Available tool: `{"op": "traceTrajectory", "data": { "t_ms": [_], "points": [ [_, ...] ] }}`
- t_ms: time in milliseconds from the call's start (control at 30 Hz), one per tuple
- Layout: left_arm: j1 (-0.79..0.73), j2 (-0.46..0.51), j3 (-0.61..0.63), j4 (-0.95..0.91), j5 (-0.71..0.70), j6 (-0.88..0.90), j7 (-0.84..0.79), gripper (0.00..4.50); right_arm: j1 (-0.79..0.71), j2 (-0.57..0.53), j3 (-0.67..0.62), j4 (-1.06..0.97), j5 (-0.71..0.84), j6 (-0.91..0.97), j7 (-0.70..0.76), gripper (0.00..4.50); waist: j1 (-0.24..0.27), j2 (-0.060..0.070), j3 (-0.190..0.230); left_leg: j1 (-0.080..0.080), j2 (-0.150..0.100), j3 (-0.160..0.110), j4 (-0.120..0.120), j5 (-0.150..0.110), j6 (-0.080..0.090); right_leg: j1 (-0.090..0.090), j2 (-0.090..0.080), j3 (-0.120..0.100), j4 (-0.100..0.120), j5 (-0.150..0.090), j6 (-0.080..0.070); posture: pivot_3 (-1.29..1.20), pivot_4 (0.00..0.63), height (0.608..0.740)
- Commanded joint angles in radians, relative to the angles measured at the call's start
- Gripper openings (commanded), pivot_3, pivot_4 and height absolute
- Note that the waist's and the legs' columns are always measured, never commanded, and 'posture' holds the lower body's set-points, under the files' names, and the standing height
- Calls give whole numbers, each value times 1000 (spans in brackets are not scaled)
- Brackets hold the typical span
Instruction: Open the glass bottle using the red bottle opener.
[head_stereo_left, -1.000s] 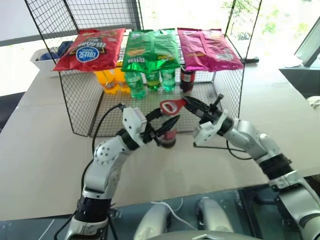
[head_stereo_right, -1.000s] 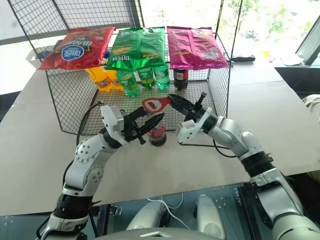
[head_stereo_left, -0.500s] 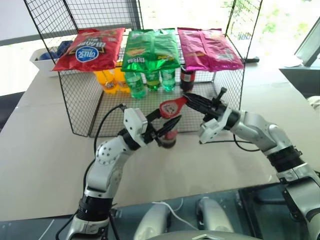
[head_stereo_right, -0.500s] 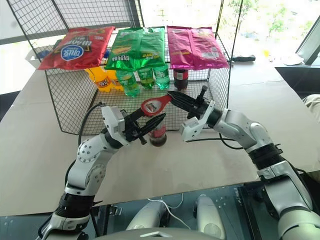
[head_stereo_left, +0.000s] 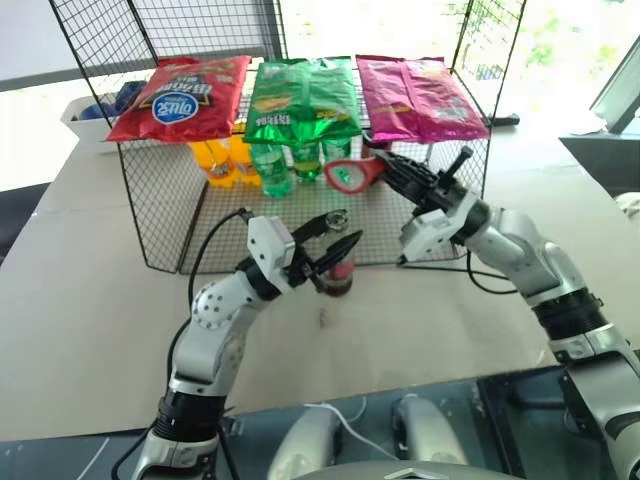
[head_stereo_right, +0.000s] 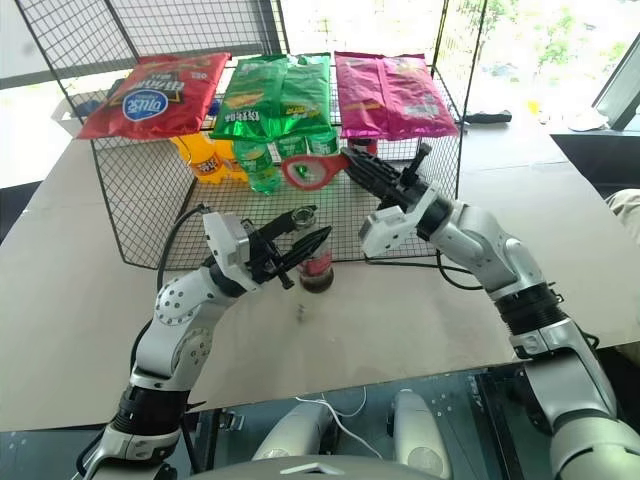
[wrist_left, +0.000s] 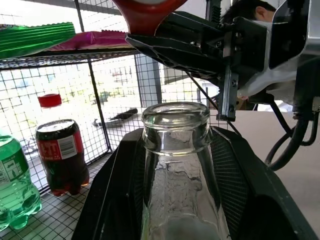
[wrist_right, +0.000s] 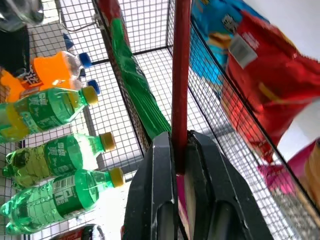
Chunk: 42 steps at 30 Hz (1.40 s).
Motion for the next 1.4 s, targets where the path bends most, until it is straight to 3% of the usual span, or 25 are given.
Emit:
{"op": "traceTrajectory", "data": {
  "t_ms": [33,100,167,267,400,500,633,767,800,867,900,933,1067,1200,1400],
  "points": [
    [6,5,3,20,18,18,16,1535,30,19,-29,-33,74,33,29,0,0,0,0,0,0,0,0,0,0,0,0,0,0,0,0,0,150,734],
    [4,2,5,17,12,22,17,2427,58,35,-32,-46,94,58,41,0,-1,0,0,0,0,0,0,0,0,0,0,0,0,0,0,0,150,734],
    [3,-1,8,15,18,19,24,3042,76,47,-34,-56,104,75,49,0,0,0,1,0,0,0,0,0,0,0,0,0,0,0,0,0,150,734],
    [3,-4,10,12,20,20,29,4449,90,55,-36,-62,103,84,57,0,0,0,1,-2,0,0,0,0,0,-3,0,0,0,0,0,0,150,734],
    [17,1,13,-3,12,27,25,4449,112,62,-33,-64,142,104,95,0,0,0,1,-5,0,0,-1,0,0,-6,0,0,0,0,0,0,150,734],
    [42,14,18,-26,4,35,16,4449,185,94,-26,-97,313,226,203,0,0,0,1,-5,0,0,-3,0,0,-7,0,0,0,0,0,0,150,734],
    [85,56,26,-86,0,63,5,4449,342,130,-35,-239,579,542,350,0,1,1,2,-7,2,-1,-4,-1,1,-9,-2,0,-2,0,0,0,150,734],
    [140,90,46,-146,-24,99,9,4449,416,132,-76,-361,693,786,370,0,0,2,2,-9,2,0,-3,-1,2,-10,-3,1,-2,0,0,0,150,734],
    [156,98,53,-158,-28,106,10,4500,426,132,-86,-382,708,827,369,801,0,2,2,-9,2,0,-3,-2,2,-10,-3,1,-2,0,0,0,150,734],
    [191,116,69,-176,-27,113,10,4500,443,132,-106,-414,733,897,367,1516,0,2,2,-9,2,0,-3,-2,2,-10,-3,0,-2,0,0,0,150,734],
    [210,125,77,-186,-28,116,8,4500,453,129,-115,-427,742,920,369,2243,0,2,2,-9,2,0,-3,-2,2,-10,-3,0,-2,0,0,0,150,734],
    [230,133,86,-194,-30,117,5,4500,461,129,-124,-437,743,930,366,2484,1,2,2,-9,3,0,-3,-2,2,-10,-3,-1,-2,0,0,0,150,734],
    [344,158,132,-239,-47,118,2,4500,509,113,-177,-462,747,974,347,4486,1,2,2,-9,3,0,-3,-2,2,-10,-2,-1,-2,0,0,0,150,734],
    [500,162,221,-273,-49,143,48,4500,603,39,-233,-484,774,926,446,4486,2,2,2,-10,3,0,-3,-2,2,-10,-3,-1,-3,0,0,0,150,734],
    [615,150,315,-202,-26,157,105,4500,716,-33,-328,-464,869,806,632,4486,5,2,3,-10,3,0,-2,-5,7,-9,-3,-2,-4,-1,1,0,150,734]
  ]
}}
